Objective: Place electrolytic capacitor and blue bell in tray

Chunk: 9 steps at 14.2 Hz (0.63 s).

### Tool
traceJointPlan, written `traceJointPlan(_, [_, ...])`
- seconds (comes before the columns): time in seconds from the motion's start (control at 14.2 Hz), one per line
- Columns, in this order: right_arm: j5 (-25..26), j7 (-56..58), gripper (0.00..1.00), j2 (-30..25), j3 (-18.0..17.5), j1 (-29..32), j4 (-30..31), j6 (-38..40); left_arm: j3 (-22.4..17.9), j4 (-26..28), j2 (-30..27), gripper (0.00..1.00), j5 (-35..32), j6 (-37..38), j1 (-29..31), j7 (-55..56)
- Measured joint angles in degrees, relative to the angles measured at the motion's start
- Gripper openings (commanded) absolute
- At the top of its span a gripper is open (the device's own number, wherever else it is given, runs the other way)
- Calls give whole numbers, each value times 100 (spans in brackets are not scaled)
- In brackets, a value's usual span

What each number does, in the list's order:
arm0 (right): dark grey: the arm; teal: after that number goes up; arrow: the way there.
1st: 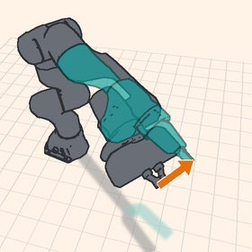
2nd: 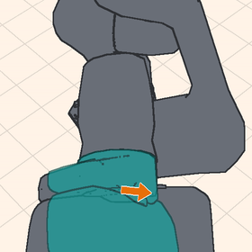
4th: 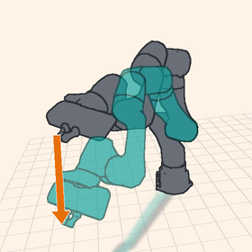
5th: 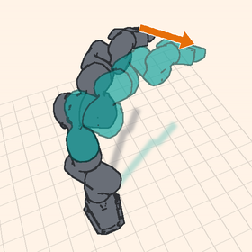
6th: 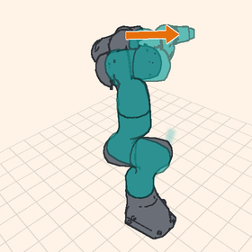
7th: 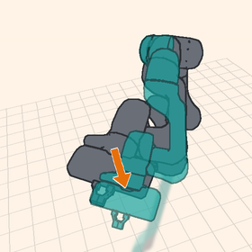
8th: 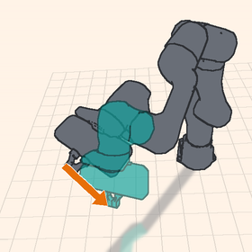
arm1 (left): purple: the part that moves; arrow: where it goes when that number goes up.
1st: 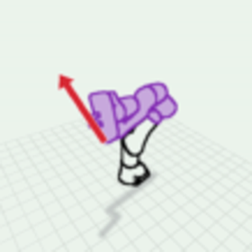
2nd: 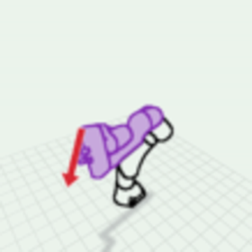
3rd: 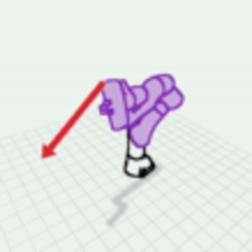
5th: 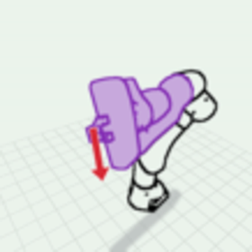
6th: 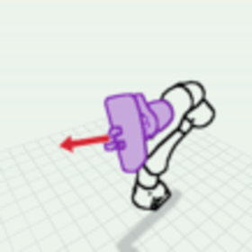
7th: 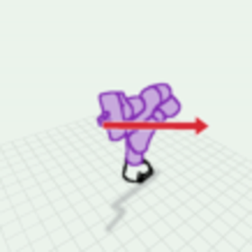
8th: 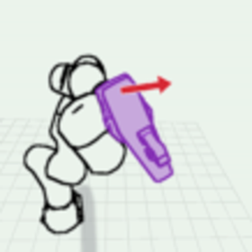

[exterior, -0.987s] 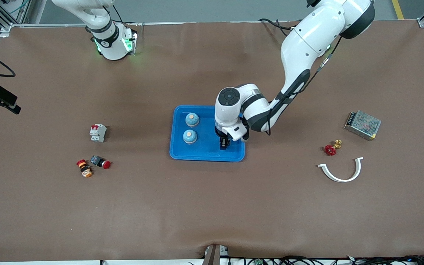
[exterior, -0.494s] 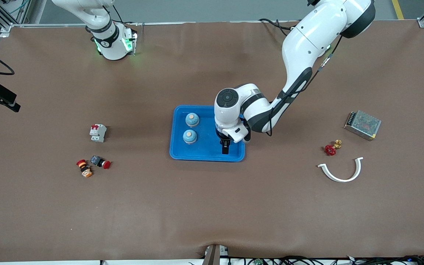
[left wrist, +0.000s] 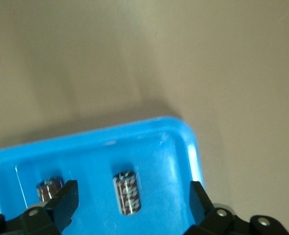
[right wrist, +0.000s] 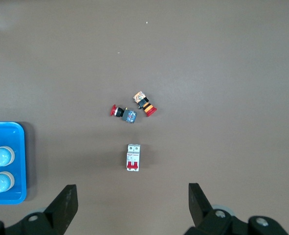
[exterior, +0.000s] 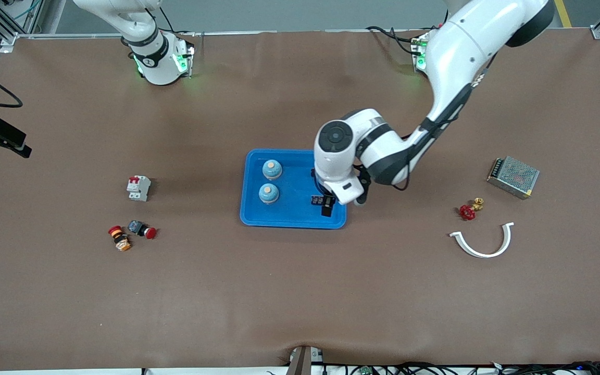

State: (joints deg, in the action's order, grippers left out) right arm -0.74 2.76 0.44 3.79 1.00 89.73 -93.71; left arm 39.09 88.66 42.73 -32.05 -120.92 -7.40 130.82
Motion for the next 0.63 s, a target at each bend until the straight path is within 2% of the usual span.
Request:
traceJointPlan(0.42, [0, 0, 100, 44, 5, 3, 0, 90, 496, -5, -96, 100, 10, 446, 1155, -1377])
traceJointPlan(0.63, [0, 0, 100, 45, 7, 4, 0, 91, 588, -9, -255, 100, 11, 753, 1728, -2353])
